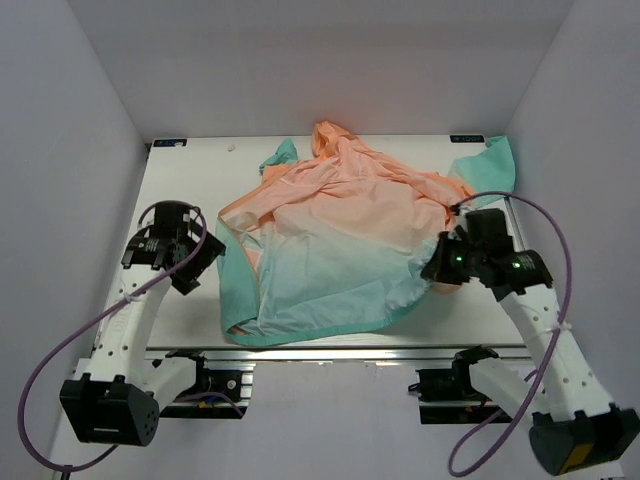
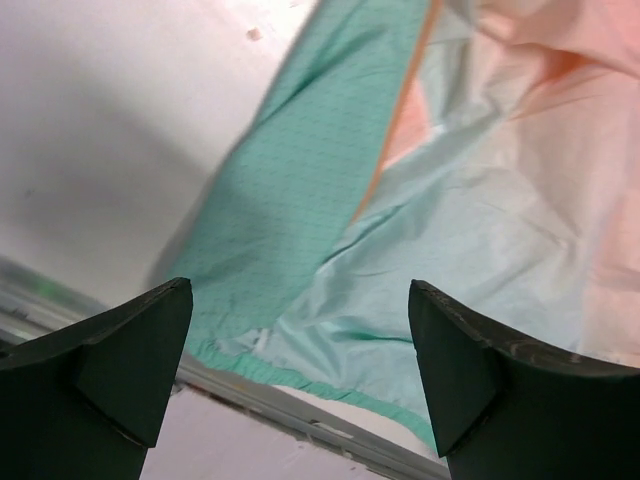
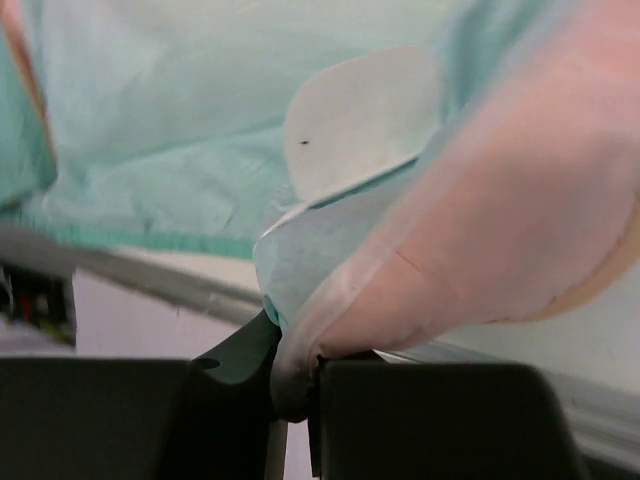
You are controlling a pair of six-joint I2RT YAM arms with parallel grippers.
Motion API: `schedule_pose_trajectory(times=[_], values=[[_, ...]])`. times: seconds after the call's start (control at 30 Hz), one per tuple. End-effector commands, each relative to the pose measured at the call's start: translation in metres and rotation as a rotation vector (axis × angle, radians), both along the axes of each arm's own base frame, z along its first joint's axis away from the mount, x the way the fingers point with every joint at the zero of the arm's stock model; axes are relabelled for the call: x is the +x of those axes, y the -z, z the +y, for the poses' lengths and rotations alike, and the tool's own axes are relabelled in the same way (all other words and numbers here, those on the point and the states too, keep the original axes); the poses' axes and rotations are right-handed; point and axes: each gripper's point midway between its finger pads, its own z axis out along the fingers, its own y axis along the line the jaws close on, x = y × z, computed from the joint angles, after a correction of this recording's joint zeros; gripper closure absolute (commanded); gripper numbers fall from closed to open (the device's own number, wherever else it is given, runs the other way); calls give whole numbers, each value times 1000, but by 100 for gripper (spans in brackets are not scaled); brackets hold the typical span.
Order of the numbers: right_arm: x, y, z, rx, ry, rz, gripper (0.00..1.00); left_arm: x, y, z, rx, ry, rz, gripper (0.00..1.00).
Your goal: Zip up the jacket
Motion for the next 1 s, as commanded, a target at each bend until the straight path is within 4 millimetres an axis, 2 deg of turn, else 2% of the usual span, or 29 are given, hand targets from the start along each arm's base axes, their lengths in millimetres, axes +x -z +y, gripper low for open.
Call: schedule_pose_trajectory(times=[0.0, 0.03, 0.07, 0.1, 0.17, 0.2, 0.27, 0.33, 0.37, 0.4, 0.43, 0.47, 0.53, 0.57, 0.6, 0.63, 0.67, 0.7, 0.77, 0.8, 0.83, 0.87, 0.9, 0.93, 0.97], values=[[-2, 2, 65, 57, -317, -24, 100, 34, -22, -13, -35, 85, -106, 2], [-26, 15, 92, 9, -457, 15, 100, 37, -24, -15, -38, 104, -115, 2], [-34, 18, 98, -37, -490, 5, 100, 40, -23, -17, -45, 114, -117, 2], [-54, 52, 116, -113, -594, 134, 100, 42, -18, -17, -45, 112, -102, 2], [-68, 73, 132, -133, -649, 204, 91, 42, -11, -17, -39, 115, -79, 2], [-84, 86, 145, -121, -709, 271, 79, 41, -7, -14, -24, 106, -61, 2], [-94, 97, 155, -111, -754, 300, 61, 39, 3, -12, -15, 99, -26, 2], [-95, 98, 157, -136, -759, 304, 20, 38, 10, -11, -11, 106, -4, 2], [-88, 98, 152, -173, -734, 279, 11, 39, 13, -13, -16, 115, 6, 2], [-85, 91, 146, -187, -710, 259, 11, 41, 14, -14, -21, 127, 2, 2], [-78, 80, 146, -190, -680, 217, 11, 41, 16, -18, -36, 152, 4, 2], [-68, 73, 140, -220, -628, 168, 11, 43, 18, -20, -38, 168, 2, 2], [-55, 46, 129, -191, -520, 82, 11, 48, 14, -35, -88, 236, -25, 2], [-44, 37, 121, -189, -455, 39, 11, 48, 15, -35, -88, 243, -24, 2], [-30, 20, 106, -146, -369, -11, 11, 51, 12, -54, -82, 309, -47, 2], [-20, 15, 96, -131, -312, -30, 11, 54, 7, -64, -72, 339, -64, 2], [-11, 13, 83, -121, -256, -37, 11, 56, 5, -70, -42, 360, -71, 2], [10, 9, 57, -116, -130, -51, 11, 55, 7, -92, -13, 428, -73, 2], [32, 8, 32, -146, -23, -70, 11, 57, 3, -121, -45, 529, -95, 2], [49, 9, 16, -175, 54, -65, 11, 61, 3, -146, -93, 612, -130, 2], [61, 9, 10, -191, 87, -74, 11, 61, 3, -159, -118, 683, -149, 2], [82, 14, 4, -220, 114, -89, 11, 60, 4, -173, -152, 728, -160, 2], [102, 10, -11, -215, 177, -104, 12, 61, 2, -190, -155, 778, -192, 2], [118, 10, -17, -201, 197, -110, 13, 63, 12, -196, -133, 803, -171, 2], [141, 20, -12, -150, 170, -101, 18, 69, 8, -203, -117, 817, -185, 2]])
